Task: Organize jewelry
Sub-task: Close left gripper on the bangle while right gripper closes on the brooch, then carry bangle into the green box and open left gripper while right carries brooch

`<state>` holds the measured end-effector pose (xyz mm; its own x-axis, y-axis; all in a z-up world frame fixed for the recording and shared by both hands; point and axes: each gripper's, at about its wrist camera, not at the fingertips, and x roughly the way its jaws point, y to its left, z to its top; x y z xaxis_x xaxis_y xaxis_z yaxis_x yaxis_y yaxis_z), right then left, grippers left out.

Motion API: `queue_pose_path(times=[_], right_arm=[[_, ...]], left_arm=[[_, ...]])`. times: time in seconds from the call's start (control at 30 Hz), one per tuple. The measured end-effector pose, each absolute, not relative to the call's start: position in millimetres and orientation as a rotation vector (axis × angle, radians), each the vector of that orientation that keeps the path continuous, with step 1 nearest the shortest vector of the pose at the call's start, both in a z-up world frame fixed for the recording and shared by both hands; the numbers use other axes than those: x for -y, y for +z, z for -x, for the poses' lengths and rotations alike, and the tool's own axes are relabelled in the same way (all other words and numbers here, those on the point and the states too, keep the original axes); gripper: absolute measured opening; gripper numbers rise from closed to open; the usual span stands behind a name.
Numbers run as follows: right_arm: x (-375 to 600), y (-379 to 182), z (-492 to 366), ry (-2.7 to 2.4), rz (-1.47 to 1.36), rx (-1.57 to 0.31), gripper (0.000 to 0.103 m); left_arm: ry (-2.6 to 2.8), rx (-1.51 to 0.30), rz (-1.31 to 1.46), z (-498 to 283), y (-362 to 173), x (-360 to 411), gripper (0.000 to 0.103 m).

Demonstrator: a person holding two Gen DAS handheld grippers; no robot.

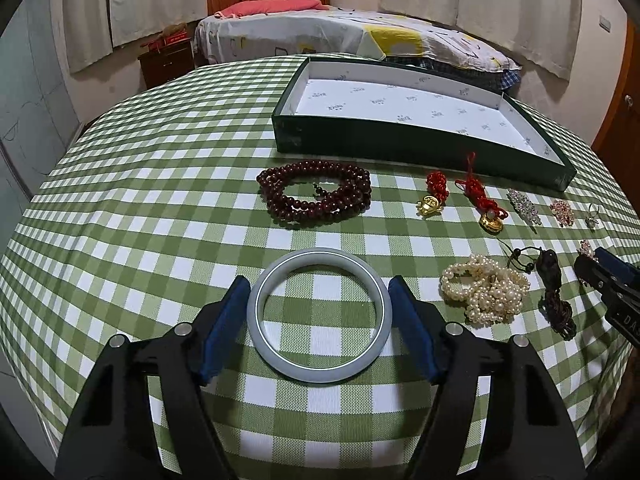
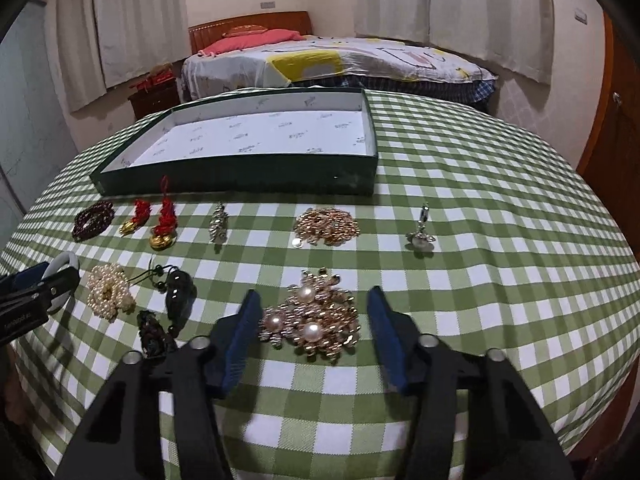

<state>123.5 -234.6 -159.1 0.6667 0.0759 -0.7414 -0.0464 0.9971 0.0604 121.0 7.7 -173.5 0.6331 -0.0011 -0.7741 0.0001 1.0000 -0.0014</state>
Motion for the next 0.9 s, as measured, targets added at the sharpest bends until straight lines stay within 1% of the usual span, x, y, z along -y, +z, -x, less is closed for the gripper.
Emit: queue_pose_path(times=[0.03,0.07,0.1,0.6,0.9], right_arm=[[234.4,-158.7,-123.2,0.074,-0.037,-0.839,0.041],[234.2,-158.3,-122.4,0.088,-0.044,-0.837,0.034],[234.1,-158.5,-121.7,0.101,-0.058,-0.837,0.029],[239.1,-149.7,-118.1,0.104,-0.079,-0.816,0.028],[241.3,-119.6,-123.4,0.113,-0.09,-0.739,0.028]], left_arm=[[-0.001,-0.886,0.001,-121.4,-173.5,-7.8,0.069],[-0.001,-0.885,0.002,-121.0,-173.6,-7.8,0.069],[-0.001,-0.885,0.002,-121.0,-173.5,-7.8,0.069],[0.006,-0.866,0.019,-115.1,-166.2,-8.5,0.069],[-0.01,-0.753,0.018,-113.1,-124.7,-3.0,0.069]])
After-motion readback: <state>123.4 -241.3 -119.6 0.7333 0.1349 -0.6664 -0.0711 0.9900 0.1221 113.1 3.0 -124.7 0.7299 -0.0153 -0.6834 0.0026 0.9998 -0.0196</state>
